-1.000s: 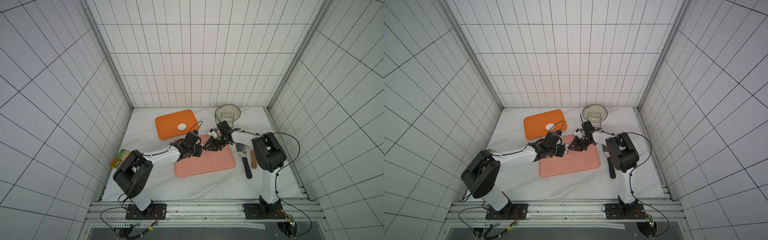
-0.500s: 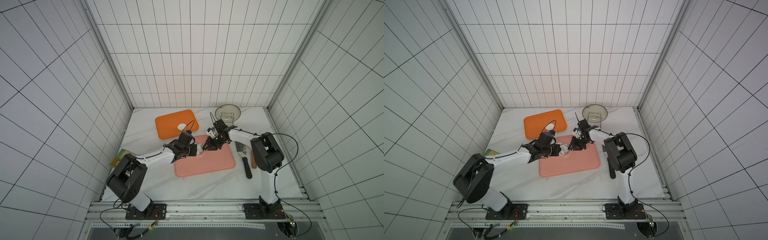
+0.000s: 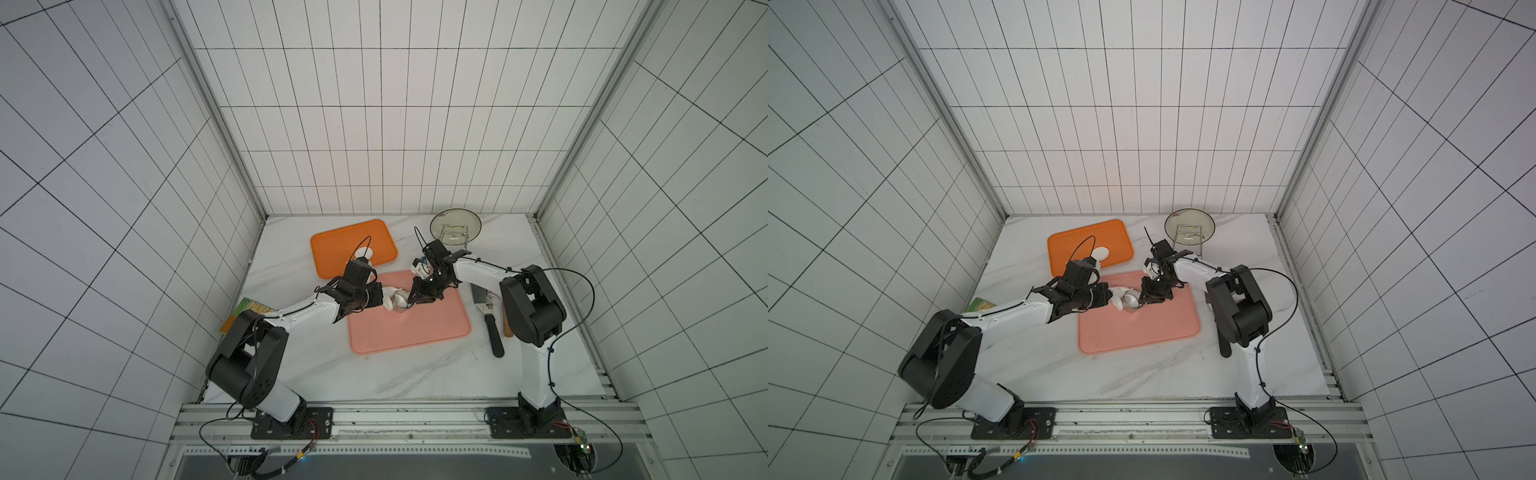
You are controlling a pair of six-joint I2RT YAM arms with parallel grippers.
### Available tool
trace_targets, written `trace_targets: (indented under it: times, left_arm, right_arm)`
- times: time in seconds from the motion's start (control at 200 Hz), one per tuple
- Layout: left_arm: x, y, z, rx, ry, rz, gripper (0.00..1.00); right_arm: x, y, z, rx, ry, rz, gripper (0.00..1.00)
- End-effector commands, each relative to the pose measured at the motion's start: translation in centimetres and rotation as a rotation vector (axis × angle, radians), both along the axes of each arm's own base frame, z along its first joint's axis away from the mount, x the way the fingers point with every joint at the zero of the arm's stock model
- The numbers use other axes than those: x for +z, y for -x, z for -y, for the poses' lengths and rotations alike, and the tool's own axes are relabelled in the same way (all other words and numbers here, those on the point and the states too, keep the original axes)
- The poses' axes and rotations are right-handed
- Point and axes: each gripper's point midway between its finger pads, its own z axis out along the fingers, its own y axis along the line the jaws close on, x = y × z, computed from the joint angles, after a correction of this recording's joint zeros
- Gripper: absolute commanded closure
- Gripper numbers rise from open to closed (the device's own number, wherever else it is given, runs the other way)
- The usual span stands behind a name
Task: Roll out the dumpling wrappers from the dough
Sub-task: Remove the dumpling wrapper from the work surface.
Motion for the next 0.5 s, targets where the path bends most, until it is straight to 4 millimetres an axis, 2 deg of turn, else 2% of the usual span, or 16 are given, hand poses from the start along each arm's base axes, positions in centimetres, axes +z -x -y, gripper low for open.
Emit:
trace_targets:
  times: [0.0, 0.265, 0.495]
  left_arm:
    - [1.3, -0.5, -0.5, 0.025, 0.031, 0.029, 1.0]
    - [2.0, -0.8, -2.5, 0.079, 0.011, 0.043, 1.0]
    - [3.7, -1.3, -4.2, 0.133, -0.01, 0.078, 1.0]
  right_arm:
    - [-0.3, 0.0, 0.2, 0.029, 0.049, 0.016, 0.8]
    - [-0.5, 0.3, 0.2, 0.057, 0.092, 0.04, 0.81]
    - [-0.4, 0.5, 0.1, 0.068, 0.098, 0.044, 0.81]
